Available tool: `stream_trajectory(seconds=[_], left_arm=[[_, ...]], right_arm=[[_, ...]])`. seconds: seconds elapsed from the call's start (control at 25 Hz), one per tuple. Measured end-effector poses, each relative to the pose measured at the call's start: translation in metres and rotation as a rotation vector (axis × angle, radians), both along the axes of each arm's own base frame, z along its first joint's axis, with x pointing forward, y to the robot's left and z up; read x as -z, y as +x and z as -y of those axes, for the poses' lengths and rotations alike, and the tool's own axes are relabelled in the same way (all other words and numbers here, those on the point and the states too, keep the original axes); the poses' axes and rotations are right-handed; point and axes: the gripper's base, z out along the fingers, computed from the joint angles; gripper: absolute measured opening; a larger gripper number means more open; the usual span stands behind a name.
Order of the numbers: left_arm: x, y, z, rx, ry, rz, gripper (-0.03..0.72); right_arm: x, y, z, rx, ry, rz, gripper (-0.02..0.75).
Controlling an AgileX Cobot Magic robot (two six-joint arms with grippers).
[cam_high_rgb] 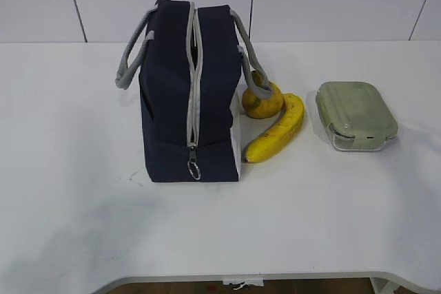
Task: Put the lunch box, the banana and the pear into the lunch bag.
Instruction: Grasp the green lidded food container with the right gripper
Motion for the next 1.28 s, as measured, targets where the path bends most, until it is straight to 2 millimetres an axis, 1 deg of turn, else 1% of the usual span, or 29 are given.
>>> stream_trajectory(seconds=[0.12,0.2,0.24,0.44,0.6,0.72,0.8,0.92,1.16,1.28], left_arm=[[0.0,0.0,0.0,0.0,0.0,0.0,0.288],[0.0,0.0,0.0,0.0,0.0,0.0,0.288],[0.0,0.0,0.0,0.0,0.0,0.0,0.288],[0.0,0.0,0.0,0.0,0.0,0.0,0.288],[0.0,0.0,0.0,0.0,0.0,0.0,0.288],[0.0,0.0,0.0,0.0,0.0,0.0,0.288],[0.0,0.0,0.0,0.0,0.0,0.0,0.288],[0.0,0.0,0.0,0.0,0.0,0.0,0.288],[0.0,0.0,0.0,0.0,0.0,0.0,0.288],[0.0,0.0,0.0,0.0,0.0,0.0,0.288]], right_arm=[[0.004,0.011,0.015,-0.028,0.046,-0.013,0.399],[0.005,0.015,0.023,-0.057,0.096,-0.02,0.399],[0.007,0.017,0.03,-0.067,0.123,-0.026,0.399],[0.018,0.027,0.057,-0.069,0.272,-0.009,0.399],[0.035,0.036,0.073,-0.108,0.428,-0.009,0.399],[0.048,0.051,0.081,-0.162,0.544,-0.015,0.399],[0.06,0.064,0.088,-0.175,0.579,-0.025,0.399],[0.068,0.081,0.096,-0.186,0.592,-0.025,0.399],[0.077,0.11,0.115,-0.187,0.588,-0.007,0.399],[0.089,0.121,0.121,-0.186,0.596,-0.019,0.399]])
